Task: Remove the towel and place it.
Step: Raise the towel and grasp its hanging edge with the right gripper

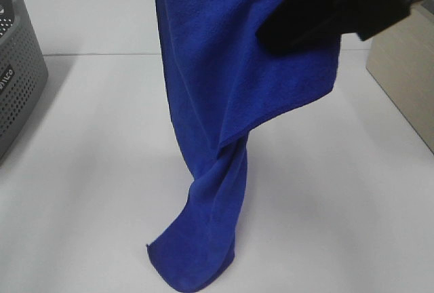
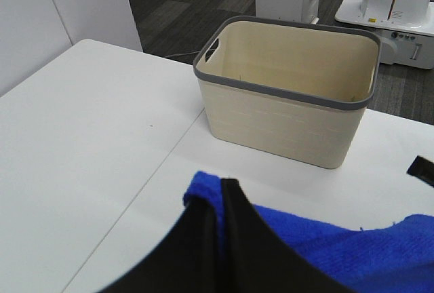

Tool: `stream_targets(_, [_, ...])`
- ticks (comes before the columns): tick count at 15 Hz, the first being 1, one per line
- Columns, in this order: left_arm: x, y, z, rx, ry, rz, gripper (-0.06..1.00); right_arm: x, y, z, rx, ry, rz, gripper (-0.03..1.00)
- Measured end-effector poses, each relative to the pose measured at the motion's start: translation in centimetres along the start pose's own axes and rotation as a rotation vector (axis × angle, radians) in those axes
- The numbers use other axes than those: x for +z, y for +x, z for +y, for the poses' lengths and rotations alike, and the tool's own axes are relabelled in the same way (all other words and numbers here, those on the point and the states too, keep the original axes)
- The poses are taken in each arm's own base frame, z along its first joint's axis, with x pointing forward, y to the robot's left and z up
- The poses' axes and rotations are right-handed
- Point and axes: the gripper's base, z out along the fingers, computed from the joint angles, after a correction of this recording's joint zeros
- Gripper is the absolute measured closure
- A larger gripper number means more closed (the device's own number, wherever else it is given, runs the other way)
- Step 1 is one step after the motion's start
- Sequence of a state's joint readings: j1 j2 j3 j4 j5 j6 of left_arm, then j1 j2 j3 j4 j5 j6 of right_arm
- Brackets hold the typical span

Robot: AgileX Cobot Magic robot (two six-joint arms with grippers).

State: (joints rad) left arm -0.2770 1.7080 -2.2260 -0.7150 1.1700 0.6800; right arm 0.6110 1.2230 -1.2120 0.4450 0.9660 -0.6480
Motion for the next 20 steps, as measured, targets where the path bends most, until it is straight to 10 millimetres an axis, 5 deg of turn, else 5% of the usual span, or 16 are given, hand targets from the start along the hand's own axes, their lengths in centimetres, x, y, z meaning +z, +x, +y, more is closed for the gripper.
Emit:
stream_targets(9, [0.0,-0.5,-0.6,-0.06,0.064,-0.052,0.94,-6.3,-0.1,1.3,-0.003,0.176,-0.038,0.9])
stream_targets(17, [0.0,-0.6,-0.5,-0.063,0.053,-0.069,0.94,-6.6,0.5,2.3,0.056,0.078,0.025,0.78])
stream_targets(20, [0.0,-0.6,-0.5,-0.063,0.053,-0.069,0.94,-6.6,0.6,2.4,0.051,0.074,0.03,0.94])
